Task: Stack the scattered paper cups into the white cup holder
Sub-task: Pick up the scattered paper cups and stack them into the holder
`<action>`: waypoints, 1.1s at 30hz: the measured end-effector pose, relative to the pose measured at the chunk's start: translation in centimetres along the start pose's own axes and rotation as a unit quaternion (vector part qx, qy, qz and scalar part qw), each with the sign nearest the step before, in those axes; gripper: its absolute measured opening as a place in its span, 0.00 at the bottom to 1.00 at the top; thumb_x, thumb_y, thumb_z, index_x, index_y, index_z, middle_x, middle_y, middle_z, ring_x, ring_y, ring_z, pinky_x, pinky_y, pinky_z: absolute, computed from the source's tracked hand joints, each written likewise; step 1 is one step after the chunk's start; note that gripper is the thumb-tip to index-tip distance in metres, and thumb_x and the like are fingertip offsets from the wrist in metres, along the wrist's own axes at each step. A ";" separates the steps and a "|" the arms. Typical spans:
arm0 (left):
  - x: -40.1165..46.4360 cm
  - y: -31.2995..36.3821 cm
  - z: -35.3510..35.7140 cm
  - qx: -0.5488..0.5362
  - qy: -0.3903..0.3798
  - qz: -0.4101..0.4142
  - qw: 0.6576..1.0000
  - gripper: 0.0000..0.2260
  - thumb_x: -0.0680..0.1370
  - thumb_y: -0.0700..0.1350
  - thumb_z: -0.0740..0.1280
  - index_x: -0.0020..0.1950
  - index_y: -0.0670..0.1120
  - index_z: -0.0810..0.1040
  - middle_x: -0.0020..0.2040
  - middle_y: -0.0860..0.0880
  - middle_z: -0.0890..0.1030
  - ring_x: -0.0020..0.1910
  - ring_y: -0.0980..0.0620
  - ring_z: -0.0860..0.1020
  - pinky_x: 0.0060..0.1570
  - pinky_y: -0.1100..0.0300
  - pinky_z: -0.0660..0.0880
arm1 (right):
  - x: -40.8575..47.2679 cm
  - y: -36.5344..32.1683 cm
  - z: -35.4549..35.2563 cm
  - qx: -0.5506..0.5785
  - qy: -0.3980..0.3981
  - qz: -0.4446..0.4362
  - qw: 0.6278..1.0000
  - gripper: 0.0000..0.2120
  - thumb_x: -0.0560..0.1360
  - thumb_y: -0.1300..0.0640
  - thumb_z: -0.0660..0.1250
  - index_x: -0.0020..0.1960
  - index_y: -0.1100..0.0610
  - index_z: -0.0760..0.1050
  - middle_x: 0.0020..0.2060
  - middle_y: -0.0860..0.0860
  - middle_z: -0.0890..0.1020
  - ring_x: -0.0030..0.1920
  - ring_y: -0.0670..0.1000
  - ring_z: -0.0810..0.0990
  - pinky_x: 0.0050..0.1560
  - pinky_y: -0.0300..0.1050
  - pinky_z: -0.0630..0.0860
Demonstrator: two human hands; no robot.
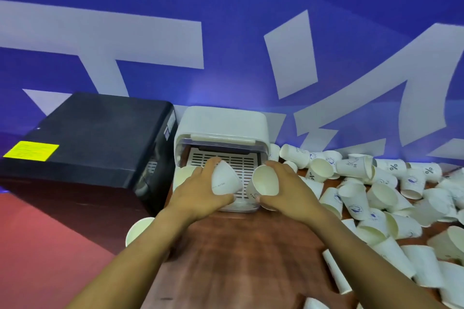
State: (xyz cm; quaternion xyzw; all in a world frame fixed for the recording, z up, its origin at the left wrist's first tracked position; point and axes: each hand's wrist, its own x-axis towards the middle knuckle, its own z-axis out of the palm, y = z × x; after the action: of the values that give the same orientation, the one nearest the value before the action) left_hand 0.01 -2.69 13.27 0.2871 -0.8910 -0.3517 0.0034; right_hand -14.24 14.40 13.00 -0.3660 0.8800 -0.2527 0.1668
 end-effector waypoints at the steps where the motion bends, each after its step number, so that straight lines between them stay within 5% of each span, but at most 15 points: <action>1: 0.2 -0.5 -0.5 -0.015 0.011 0.000 1.000 0.34 0.67 0.63 0.70 0.69 0.63 0.58 0.64 0.54 0.71 0.60 0.48 0.73 0.58 0.51 0.73 | 0.3 -0.6 0.3 -0.004 0.001 0.000 1.000 0.38 0.67 0.47 0.74 0.72 0.45 0.60 0.66 0.46 0.69 0.63 0.48 0.71 0.58 0.47 0.72; 6: 1.3 -2.5 -3.3 0.023 0.067 0.019 0.997 0.28 0.69 0.63 0.68 0.66 0.62 0.63 0.61 0.55 0.74 0.61 0.47 0.66 0.60 0.47 0.69 | 2.0 -3.2 1.6 -0.023 0.014 0.003 1.000 0.38 0.66 0.44 0.74 0.71 0.45 0.60 0.67 0.46 0.69 0.64 0.49 0.70 0.60 0.49 0.72; 10: 2.5 -4.2 -5.1 -0.026 0.052 0.035 0.998 0.28 0.64 0.61 0.69 0.61 0.60 0.66 0.59 0.56 0.75 0.56 0.49 0.75 0.56 0.46 0.74 | 3.1 -4.7 2.8 -0.016 0.013 0.012 1.000 0.40 0.65 0.40 0.73 0.71 0.45 0.60 0.68 0.46 0.67 0.65 0.51 0.69 0.61 0.50 0.71; 15: 3.1 -5.1 -6.0 -0.031 0.037 0.045 0.998 0.34 0.67 0.53 0.71 0.70 0.60 0.60 0.63 0.52 0.71 0.59 0.48 0.74 0.59 0.48 0.74 | 4.0 -6.1 4.3 -0.019 0.003 -0.001 1.000 0.39 0.65 0.41 0.74 0.71 0.44 0.59 0.67 0.46 0.68 0.64 0.49 0.70 0.57 0.46 0.72; 21: 3.7 -6.2 -6.1 -0.019 0.052 0.009 0.998 0.24 0.65 0.53 0.72 0.58 0.58 0.66 0.54 0.54 0.75 0.53 0.49 0.76 0.51 0.49 0.77 | 5.2 -6.4 5.4 -0.029 -0.019 -0.024 0.999 0.39 0.66 0.42 0.73 0.72 0.44 0.58 0.67 0.45 0.67 0.64 0.49 0.70 0.59 0.47 0.72; 27: 4.4 -6.8 -5.5 0.027 0.041 0.008 0.999 0.34 0.69 0.53 0.73 0.69 0.56 0.60 0.59 0.52 0.68 0.55 0.50 0.74 0.53 0.55 0.75 | 6.4 -6.3 6.8 -0.043 -0.028 -0.024 0.998 0.40 0.67 0.41 0.72 0.73 0.44 0.57 0.69 0.44 0.65 0.67 0.49 0.68 0.61 0.47 0.71; 33: 5.2 -7.1 -4.5 0.076 -0.011 -0.015 0.997 0.29 0.71 0.52 0.71 0.69 0.51 0.63 0.62 0.48 0.69 0.58 0.47 0.74 0.54 0.52 0.75 | 7.2 -5.9 8.0 -0.062 -0.051 0.001 0.997 0.40 0.68 0.40 0.71 0.74 0.44 0.55 0.70 0.45 0.64 0.68 0.50 0.68 0.62 0.49 0.71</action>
State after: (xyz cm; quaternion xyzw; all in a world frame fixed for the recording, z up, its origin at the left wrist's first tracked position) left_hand 0.18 -12.35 11.20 0.2961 -0.9107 -0.2861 -0.0332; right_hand -12.02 3.02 9.01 -0.3867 0.8850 -0.1785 0.1883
